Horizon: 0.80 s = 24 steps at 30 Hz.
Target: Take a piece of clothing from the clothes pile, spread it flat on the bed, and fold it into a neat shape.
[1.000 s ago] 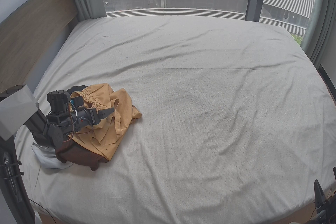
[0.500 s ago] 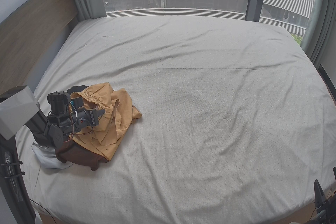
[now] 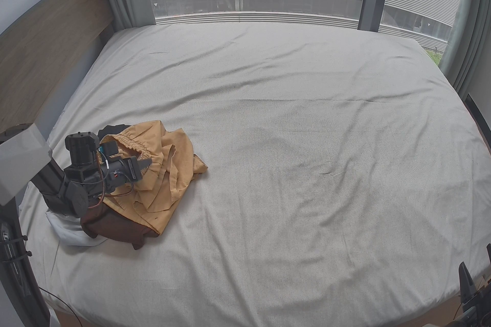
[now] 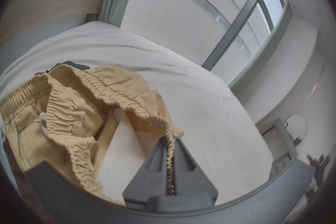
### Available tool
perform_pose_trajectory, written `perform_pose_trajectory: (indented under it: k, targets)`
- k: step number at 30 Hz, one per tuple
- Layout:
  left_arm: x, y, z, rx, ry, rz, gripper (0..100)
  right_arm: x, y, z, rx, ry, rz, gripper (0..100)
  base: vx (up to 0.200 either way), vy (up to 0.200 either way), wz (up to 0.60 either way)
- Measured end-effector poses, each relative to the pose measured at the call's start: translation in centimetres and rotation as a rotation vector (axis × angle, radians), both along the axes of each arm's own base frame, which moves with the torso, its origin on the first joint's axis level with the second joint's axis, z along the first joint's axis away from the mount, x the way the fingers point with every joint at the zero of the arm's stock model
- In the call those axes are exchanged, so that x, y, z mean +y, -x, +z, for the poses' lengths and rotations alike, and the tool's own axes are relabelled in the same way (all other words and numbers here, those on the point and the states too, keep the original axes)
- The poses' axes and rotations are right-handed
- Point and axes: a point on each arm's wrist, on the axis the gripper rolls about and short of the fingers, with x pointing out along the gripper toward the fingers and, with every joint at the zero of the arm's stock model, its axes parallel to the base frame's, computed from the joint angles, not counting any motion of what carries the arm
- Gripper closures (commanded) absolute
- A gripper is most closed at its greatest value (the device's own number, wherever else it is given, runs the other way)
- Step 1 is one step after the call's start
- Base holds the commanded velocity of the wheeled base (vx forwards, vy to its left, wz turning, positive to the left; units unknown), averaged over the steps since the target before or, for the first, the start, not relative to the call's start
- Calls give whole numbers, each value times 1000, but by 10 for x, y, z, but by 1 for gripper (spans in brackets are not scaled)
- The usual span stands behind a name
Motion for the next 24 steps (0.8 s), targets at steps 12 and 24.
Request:
perform_pose_trajectory:
  k: [12, 24]
  targets:
    - [-22, 17, 69, 27, 345, 52, 100, 0, 0, 0, 0, 0, 0, 0, 0, 0, 0]
    - [-32, 29, 105, -16, 448, 30, 100, 0, 0, 0, 0, 0, -1, 0, 0, 0, 0]
